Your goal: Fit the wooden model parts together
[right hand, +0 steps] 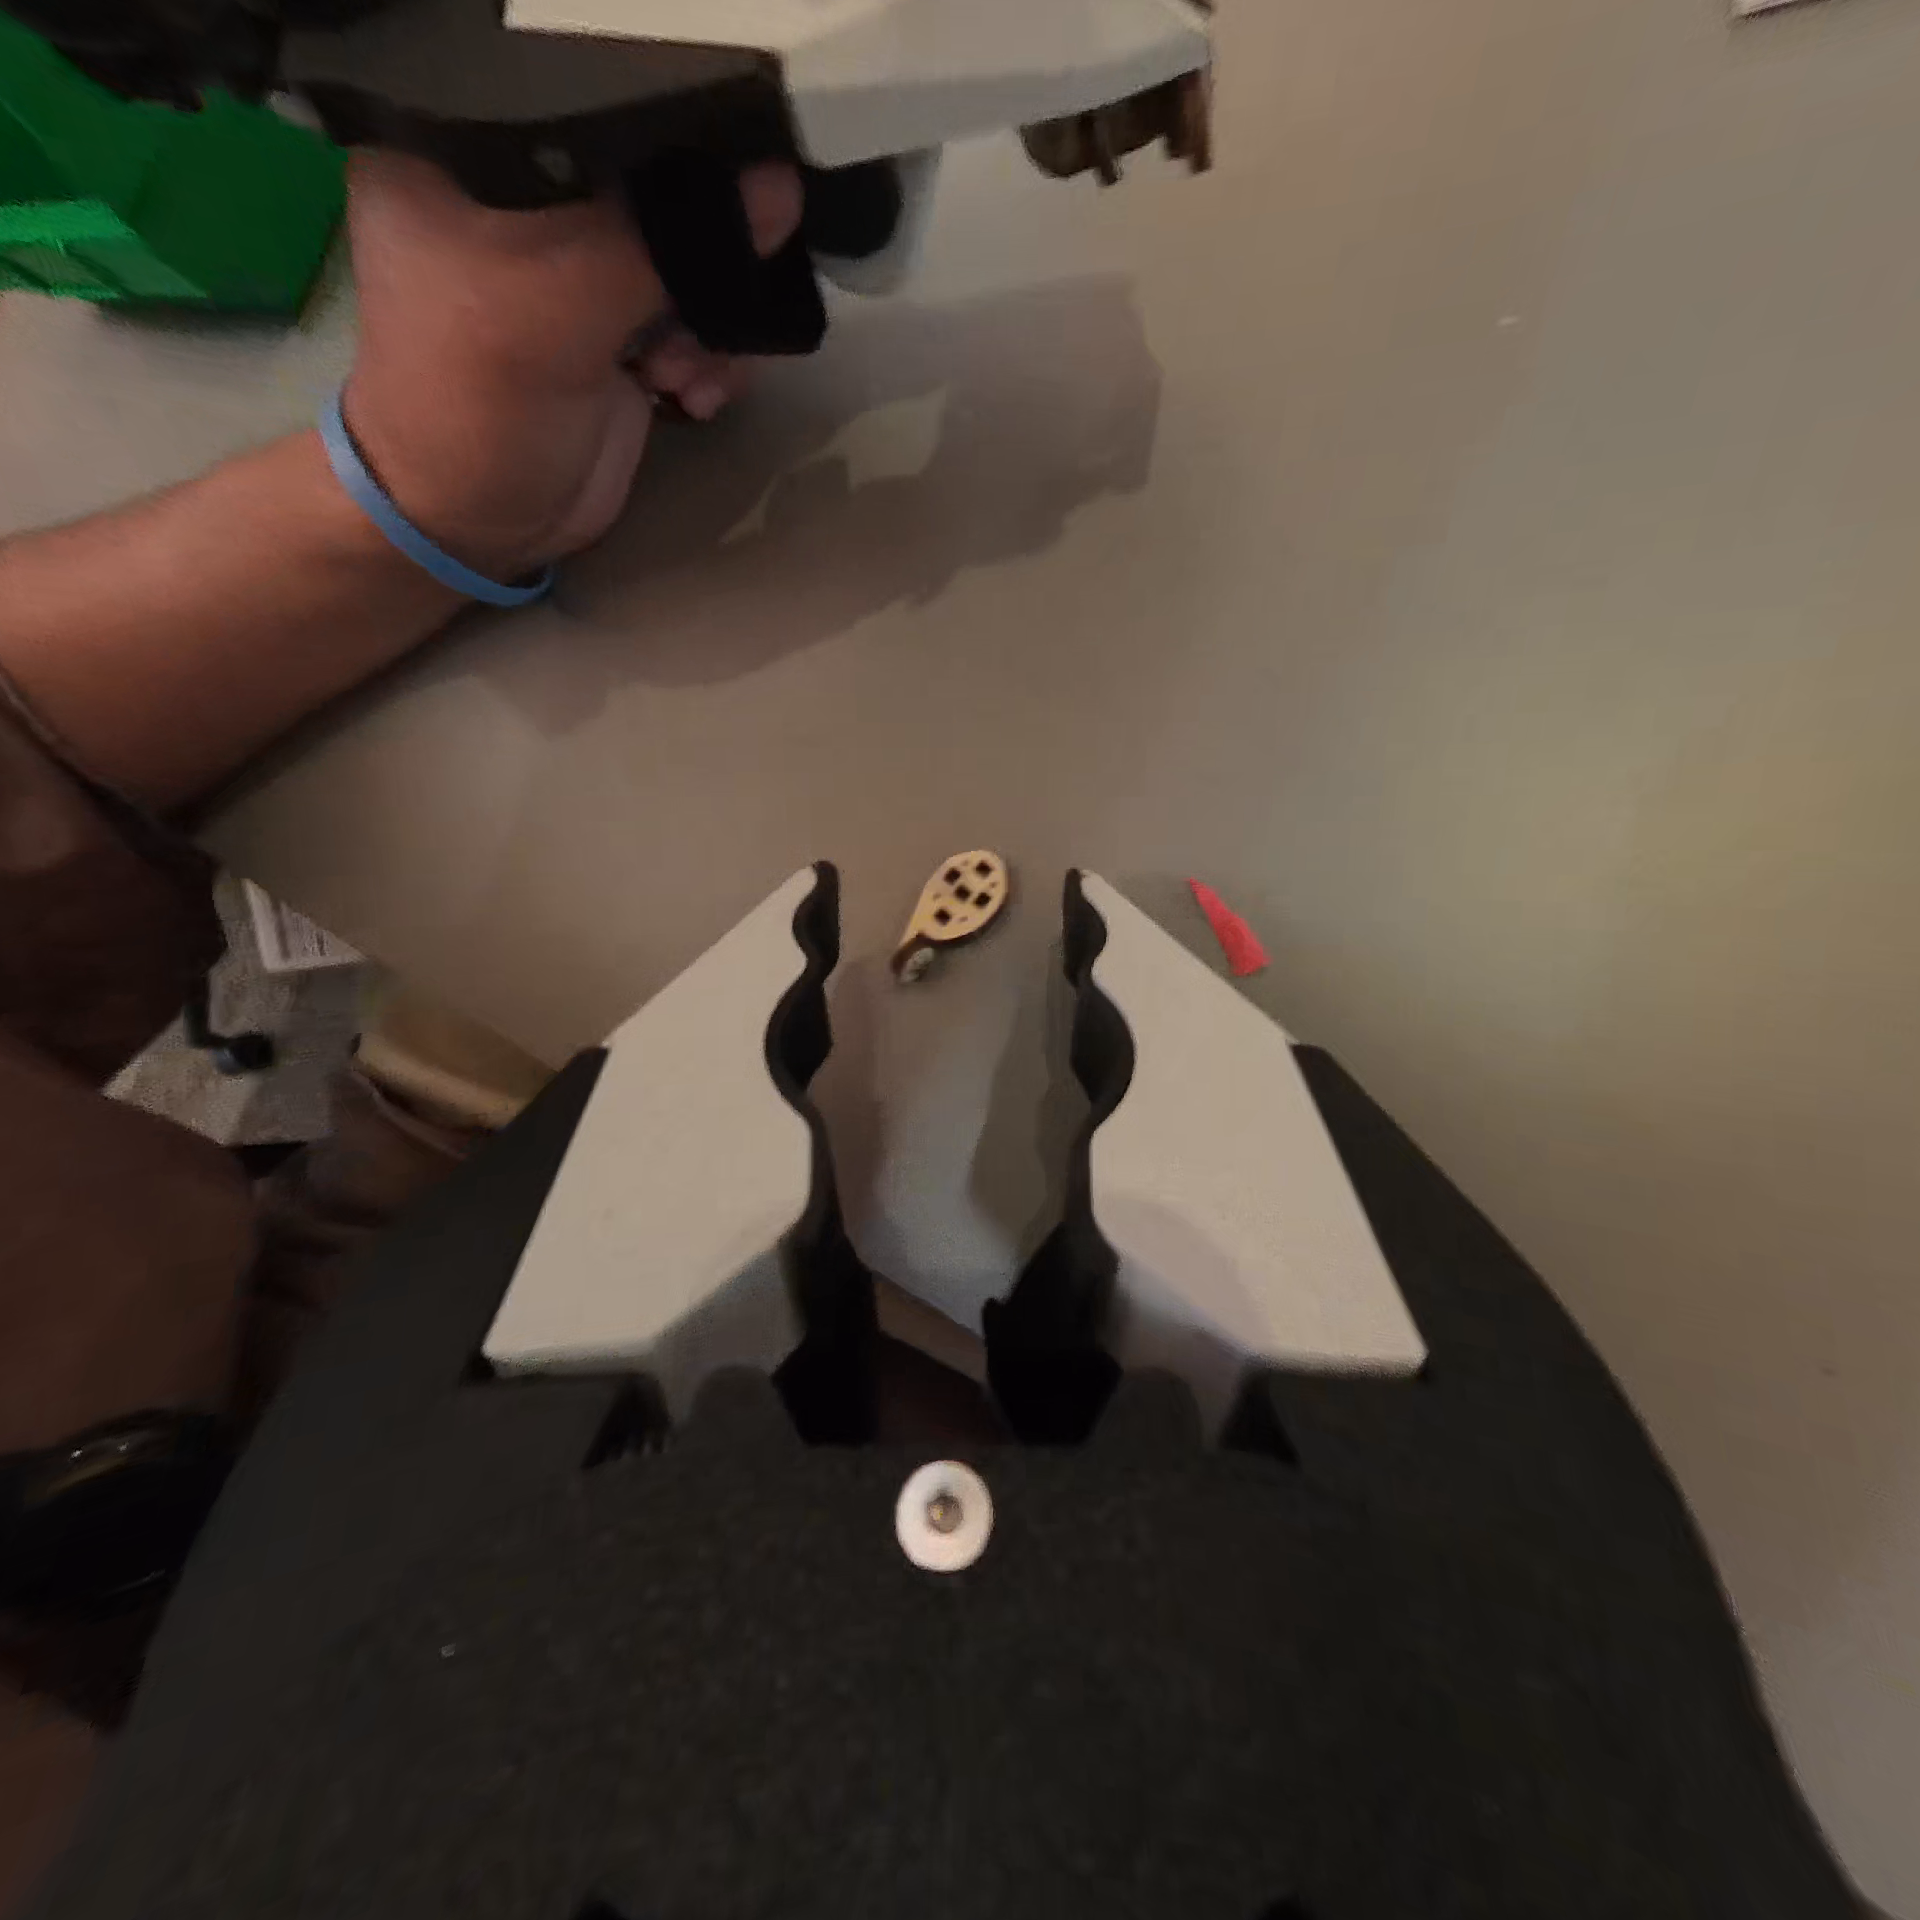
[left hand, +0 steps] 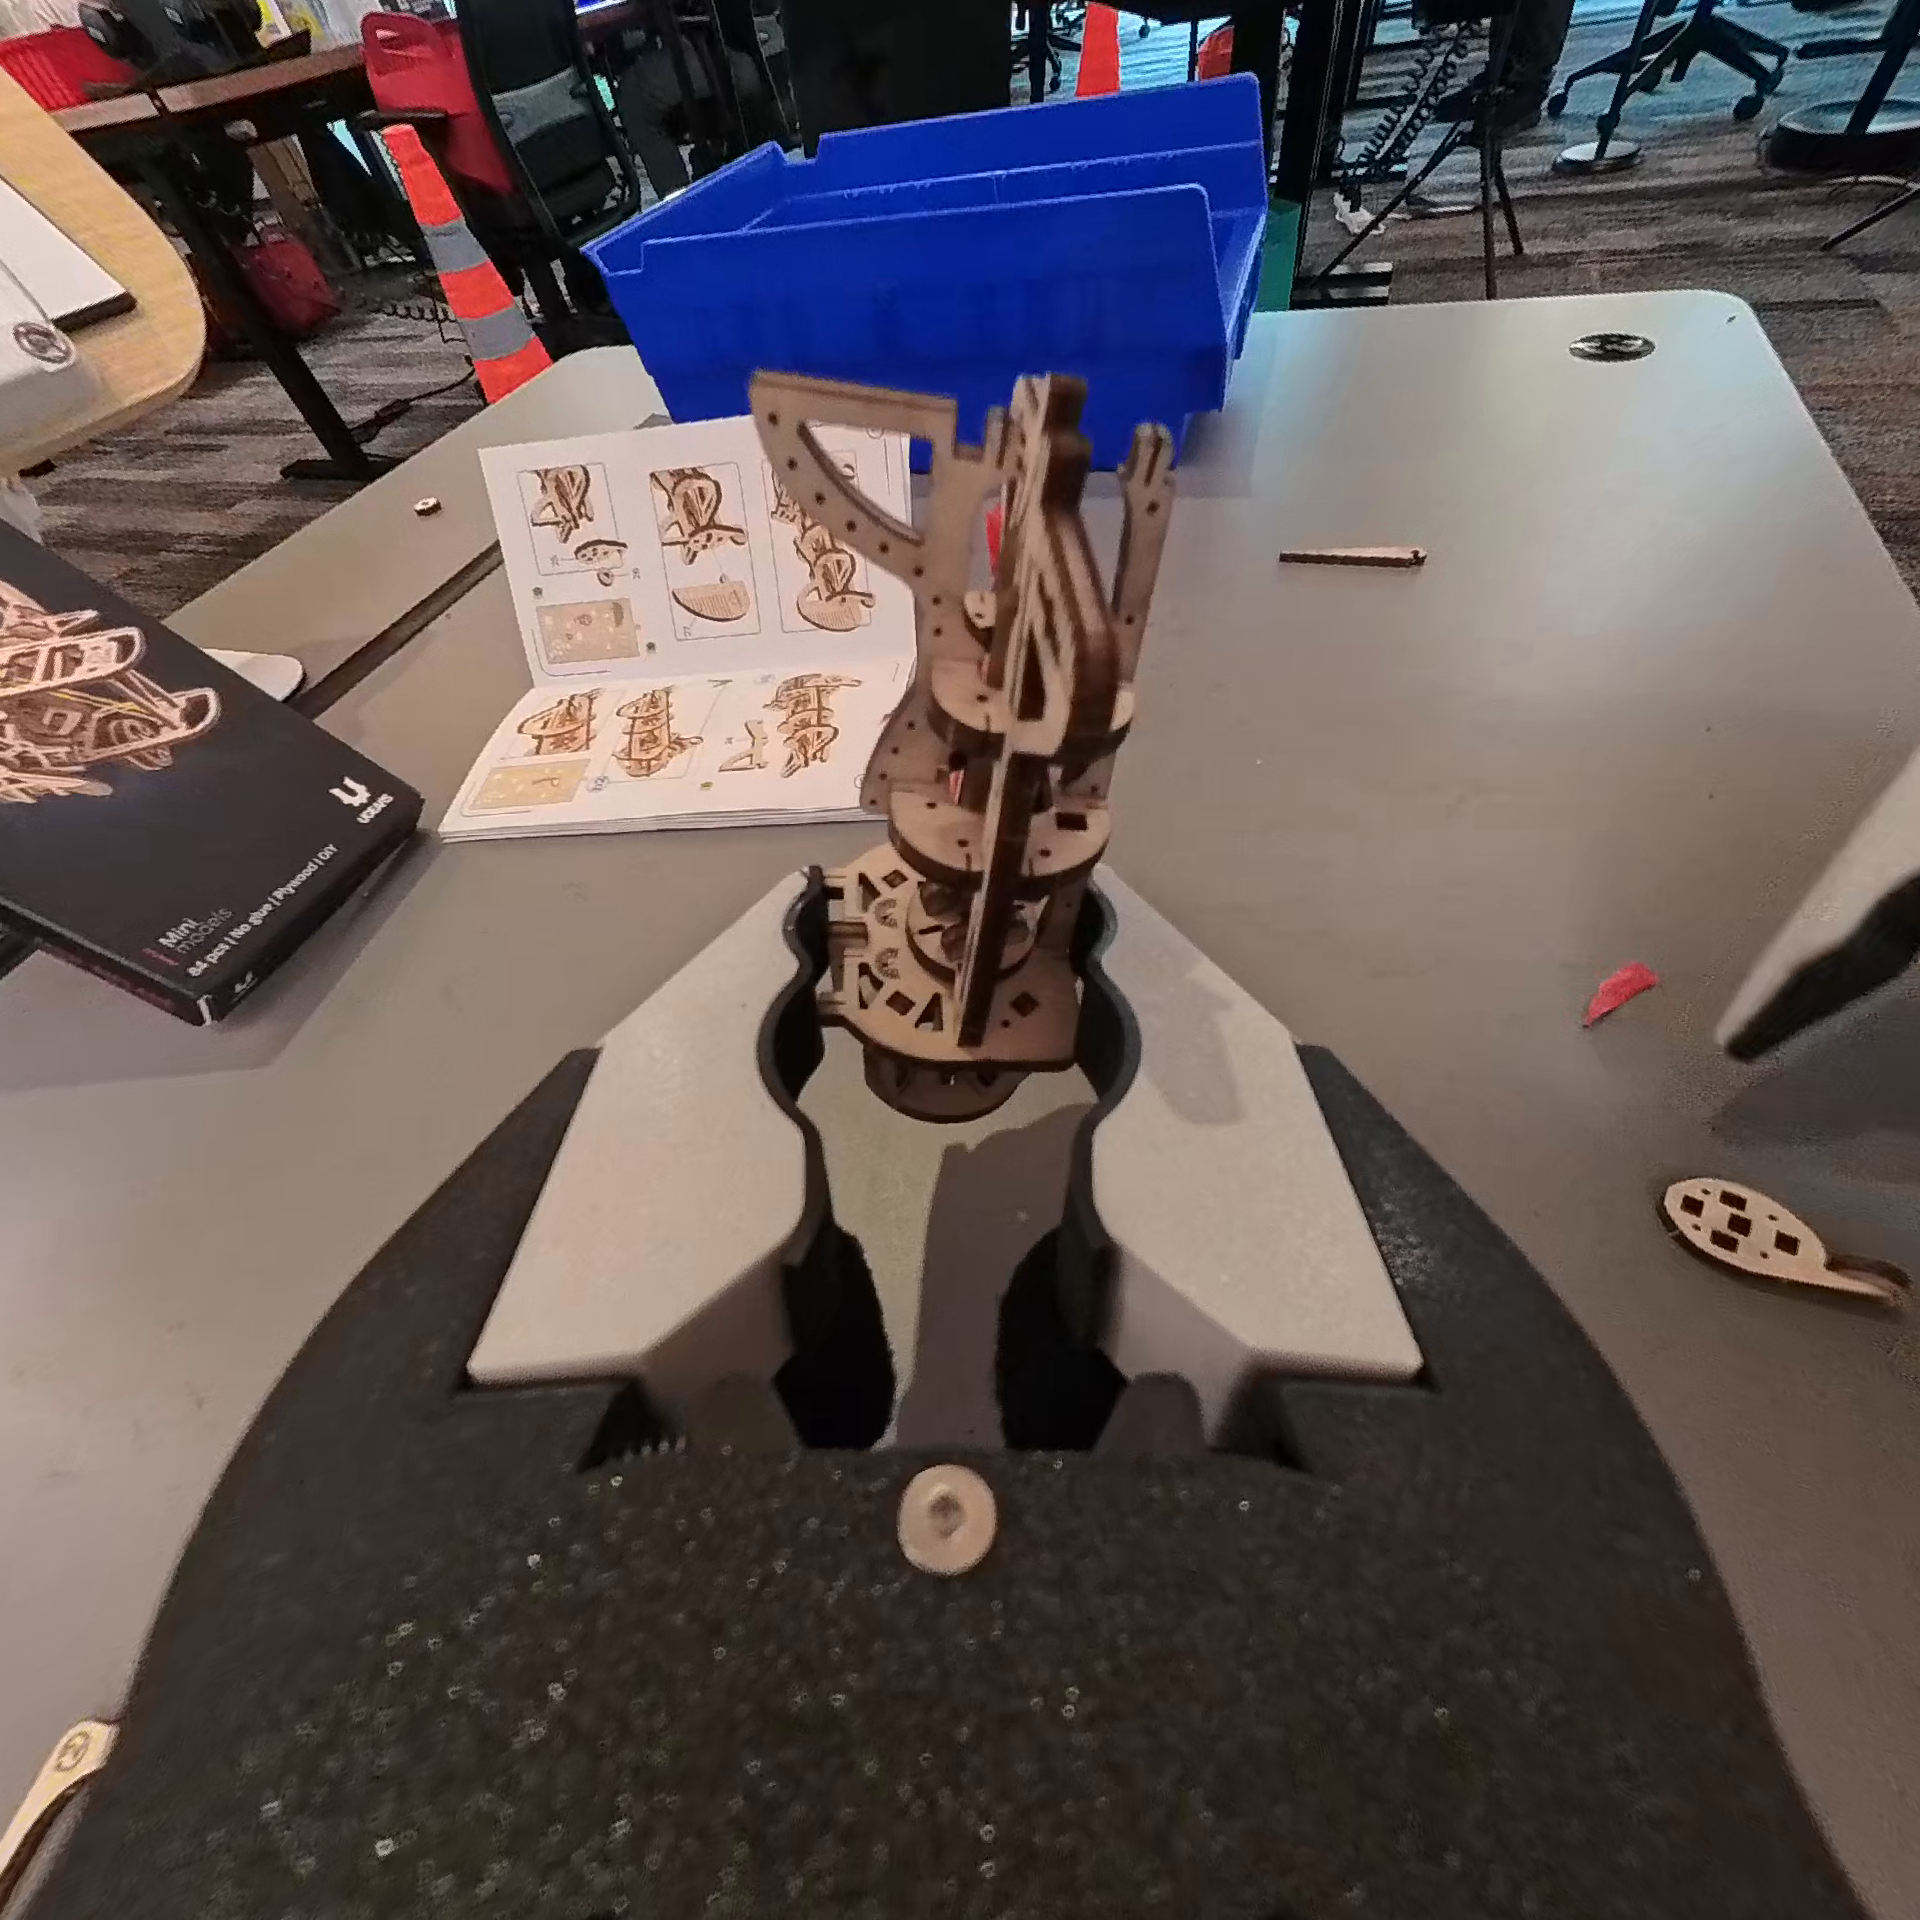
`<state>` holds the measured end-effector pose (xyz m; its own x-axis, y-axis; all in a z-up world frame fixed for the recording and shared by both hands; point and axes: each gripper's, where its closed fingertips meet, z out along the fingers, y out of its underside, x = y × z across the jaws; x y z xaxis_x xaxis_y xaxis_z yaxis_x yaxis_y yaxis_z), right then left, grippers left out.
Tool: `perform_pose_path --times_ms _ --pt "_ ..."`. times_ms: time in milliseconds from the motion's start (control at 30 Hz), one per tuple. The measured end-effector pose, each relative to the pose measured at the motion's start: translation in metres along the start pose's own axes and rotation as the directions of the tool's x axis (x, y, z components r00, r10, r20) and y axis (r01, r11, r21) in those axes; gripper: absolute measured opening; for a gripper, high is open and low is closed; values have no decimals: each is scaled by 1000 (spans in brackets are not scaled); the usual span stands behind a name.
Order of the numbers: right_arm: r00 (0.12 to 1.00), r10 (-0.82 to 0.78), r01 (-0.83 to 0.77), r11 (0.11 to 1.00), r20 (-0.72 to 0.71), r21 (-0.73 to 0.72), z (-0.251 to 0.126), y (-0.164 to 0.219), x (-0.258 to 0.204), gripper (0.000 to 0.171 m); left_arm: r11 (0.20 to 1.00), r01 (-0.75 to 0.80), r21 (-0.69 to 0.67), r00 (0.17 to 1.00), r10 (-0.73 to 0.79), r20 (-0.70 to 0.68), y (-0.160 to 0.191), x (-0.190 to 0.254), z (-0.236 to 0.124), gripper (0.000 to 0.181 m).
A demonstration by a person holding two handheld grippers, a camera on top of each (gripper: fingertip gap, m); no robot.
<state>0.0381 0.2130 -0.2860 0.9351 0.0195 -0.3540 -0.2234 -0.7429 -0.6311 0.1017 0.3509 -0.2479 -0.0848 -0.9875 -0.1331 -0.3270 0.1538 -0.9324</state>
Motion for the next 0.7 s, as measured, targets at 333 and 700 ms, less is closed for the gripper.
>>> perform_pose_path --times_ms 333,700 --pt "940 -246 203 961 -239 -190 20 24 -1 29 1000 -5 -1 1000 5 1 0 1 0 44" --pt "957 -227 209 971 -179 -116 22 2 -9 42 1000 -6 -5 1000 6 -1 0 1 0 44"
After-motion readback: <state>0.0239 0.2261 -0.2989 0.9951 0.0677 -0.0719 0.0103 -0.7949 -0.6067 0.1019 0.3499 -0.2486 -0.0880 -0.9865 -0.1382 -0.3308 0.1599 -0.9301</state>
